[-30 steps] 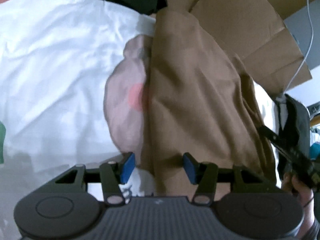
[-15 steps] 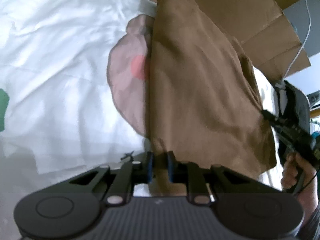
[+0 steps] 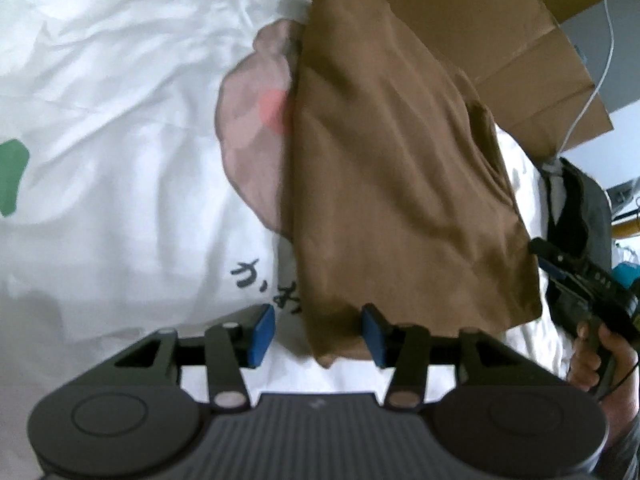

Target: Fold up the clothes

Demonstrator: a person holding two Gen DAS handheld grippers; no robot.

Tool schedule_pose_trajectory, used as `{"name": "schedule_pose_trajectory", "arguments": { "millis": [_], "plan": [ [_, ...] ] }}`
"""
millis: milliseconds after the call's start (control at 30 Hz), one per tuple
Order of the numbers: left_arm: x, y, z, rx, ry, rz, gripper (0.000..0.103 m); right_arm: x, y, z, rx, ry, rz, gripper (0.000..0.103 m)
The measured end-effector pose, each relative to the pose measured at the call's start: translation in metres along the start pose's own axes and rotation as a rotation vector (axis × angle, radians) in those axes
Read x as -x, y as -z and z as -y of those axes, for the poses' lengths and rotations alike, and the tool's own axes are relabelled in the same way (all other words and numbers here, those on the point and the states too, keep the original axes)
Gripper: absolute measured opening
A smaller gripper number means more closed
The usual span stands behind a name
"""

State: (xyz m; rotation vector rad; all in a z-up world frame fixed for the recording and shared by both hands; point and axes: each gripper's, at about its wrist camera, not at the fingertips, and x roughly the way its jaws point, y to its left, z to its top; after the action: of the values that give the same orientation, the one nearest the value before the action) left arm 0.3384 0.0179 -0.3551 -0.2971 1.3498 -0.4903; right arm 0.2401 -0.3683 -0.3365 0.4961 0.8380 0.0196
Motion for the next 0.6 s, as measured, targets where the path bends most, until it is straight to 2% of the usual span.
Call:
{"name": "schedule_pose_trajectory", "arguments": {
  "millis": [67, 100, 200, 333, 467, 533, 600],
  "plan": [
    [-0.003, 0.000, 0.003, -0.015, -0.007, -0.006, 0.037, -0.002, 0.000, 0.004, 0.000, 0.010, -0.021, 0.035],
    [-0.004, 0.000, 0.004, -0.023, -0.002, -0.012, 0.028, -0.002, 0.000, 0.006, -0.009, 0.009, -0.030, 0.035],
    [-0.005, 0.001, 0.004, -0.021, 0.008, -0.018, 0.023, 0.001, 0.001, 0.012, -0.019, 0.017, -0.038, 0.035],
    [0.000, 0.002, 0.002, -0.017, 0.011, -0.027, 0.023, 0.011, 0.002, 0.016, -0.043, 0.010, -0.037, 0.035],
    [0.007, 0.000, -0.001, -0.008, 0.005, -0.009, 0.027, 0.017, 0.000, 0.013, -0.040, -0.032, -0.045, 0.035],
    [0.010, 0.000, -0.003, 0.003, 0.005, 0.007, 0.034, 0.017, 0.002, 0.009, -0.027, -0.028, -0.054, 0.036],
    [0.009, -0.001, -0.004, 0.012, 0.013, 0.013, 0.034, 0.013, 0.003, 0.006, -0.020, -0.032, -0.076, 0.036]
  ]
}}
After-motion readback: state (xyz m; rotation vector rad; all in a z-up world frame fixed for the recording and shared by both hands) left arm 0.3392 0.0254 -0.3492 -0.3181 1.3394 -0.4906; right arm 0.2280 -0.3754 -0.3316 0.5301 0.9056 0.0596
